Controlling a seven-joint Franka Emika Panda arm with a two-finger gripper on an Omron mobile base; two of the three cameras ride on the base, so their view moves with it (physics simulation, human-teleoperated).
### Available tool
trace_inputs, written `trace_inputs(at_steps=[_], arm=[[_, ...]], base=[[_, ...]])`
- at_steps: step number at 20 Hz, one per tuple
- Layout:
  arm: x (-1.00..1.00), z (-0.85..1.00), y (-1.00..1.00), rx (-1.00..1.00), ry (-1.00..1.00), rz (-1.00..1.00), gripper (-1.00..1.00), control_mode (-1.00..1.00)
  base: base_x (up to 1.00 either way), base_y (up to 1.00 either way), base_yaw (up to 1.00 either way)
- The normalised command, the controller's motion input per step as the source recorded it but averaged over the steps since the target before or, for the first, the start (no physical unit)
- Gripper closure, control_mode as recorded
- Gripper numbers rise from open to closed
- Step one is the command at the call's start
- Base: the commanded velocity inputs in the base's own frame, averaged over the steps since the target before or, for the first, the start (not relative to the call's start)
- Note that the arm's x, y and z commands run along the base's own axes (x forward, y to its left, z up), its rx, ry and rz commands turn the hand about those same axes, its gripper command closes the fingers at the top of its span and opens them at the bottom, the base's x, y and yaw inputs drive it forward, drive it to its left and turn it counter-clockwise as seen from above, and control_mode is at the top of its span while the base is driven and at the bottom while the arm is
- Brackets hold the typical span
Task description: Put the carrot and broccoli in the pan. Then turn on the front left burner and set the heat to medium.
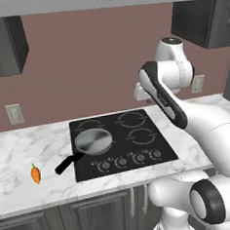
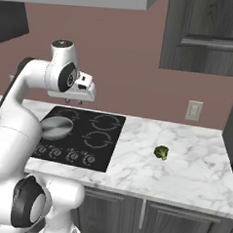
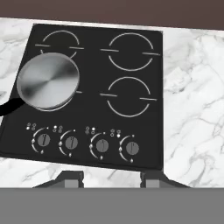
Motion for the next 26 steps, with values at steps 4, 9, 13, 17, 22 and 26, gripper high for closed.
trace_inputs(at_steps=[4,9,13,17,22,26], arm=[[-0.04,0.0,0.0,0.0,0.0,0.0,-1.0,-1.0],[-0.11,-0.01,-0.05,0.0,0.0,0.0,-1.0,-1.0],[-0.31,-0.19,-0.16,0.0,0.0,0.0,-1.0,-1.0],[-0.05,-0.41,-0.59,-0.06,0.0,-0.03,-1.0,-1.0],[0.0,-0.59,-0.63,-0.04,0.08,-0.06,-1.0,-1.0],[0.0,-0.36,-0.68,-0.03,0.17,-0.13,-1.0,-1.0]], base=[[0.0,0.0,0.0],[0.0,0.0,0.0],[0.0,0.0,0.0],[0.0,0.0,0.0],[0.0,0.0,0.0],[0.0,0.0,0.0]])
